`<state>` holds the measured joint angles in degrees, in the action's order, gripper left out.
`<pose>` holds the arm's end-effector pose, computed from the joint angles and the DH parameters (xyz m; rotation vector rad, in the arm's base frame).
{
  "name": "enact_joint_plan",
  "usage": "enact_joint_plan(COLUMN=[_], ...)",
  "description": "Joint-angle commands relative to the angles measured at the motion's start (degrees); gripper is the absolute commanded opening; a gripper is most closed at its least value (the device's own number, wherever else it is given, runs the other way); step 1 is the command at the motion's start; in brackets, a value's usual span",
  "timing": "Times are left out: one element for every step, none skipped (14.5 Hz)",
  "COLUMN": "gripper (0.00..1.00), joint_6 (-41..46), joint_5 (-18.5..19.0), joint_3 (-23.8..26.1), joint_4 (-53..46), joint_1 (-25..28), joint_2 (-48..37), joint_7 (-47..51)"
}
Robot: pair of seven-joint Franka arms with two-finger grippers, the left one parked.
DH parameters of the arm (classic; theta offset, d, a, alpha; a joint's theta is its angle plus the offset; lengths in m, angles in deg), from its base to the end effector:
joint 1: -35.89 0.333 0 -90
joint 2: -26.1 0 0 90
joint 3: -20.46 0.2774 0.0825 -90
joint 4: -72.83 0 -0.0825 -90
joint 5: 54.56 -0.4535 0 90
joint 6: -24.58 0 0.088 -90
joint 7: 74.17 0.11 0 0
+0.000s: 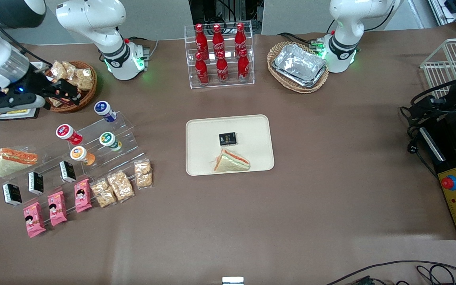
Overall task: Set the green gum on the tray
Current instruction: 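Move the right gripper down over the green gum bottle on the rack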
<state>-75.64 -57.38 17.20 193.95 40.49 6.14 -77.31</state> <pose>0.5298 0.0154 0.5035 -3.0715 -0.1116 0.0247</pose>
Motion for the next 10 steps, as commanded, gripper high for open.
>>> enact_joint_plan(gripper=[1.00, 1.00, 1.00, 1.00, 1.00, 1.00, 1.00, 1.00, 1.00, 1.00], joint_6=[-9.78, -14.08, -17.17, -18.42, -19.47, -21.14, -22.37, -23.17, -23.61, -24.14], joint_5=[-1.22, -1.22, -1.22, -1.22, -1.22, -1.22, -1.22, -1.22, -1.22, -1.22], joint_3=[-0.17, -0.17, -0.17, -0.17, -0.17, -0.17, -0.17, -0.26, -0.26, -0.34], joint_4=[7.70, 10.59, 12.36, 12.47, 12.38, 12.56, 12.64, 12.65, 12.82, 13.43], joint_1=[1.37, 2.59, 2.78, 2.87, 2.87, 2.87, 2.87, 2.78, 2.78, 2.78], joint_2=[2.38, 2.56, 3.60, 5.88, 7.73, 9.14, 11.06, 12.30, 13.01, 13.45], joint_7=[0.50, 0.67, 0.93, 0.94, 0.94, 0.85, 0.85, 0.85, 0.76, 0.76])
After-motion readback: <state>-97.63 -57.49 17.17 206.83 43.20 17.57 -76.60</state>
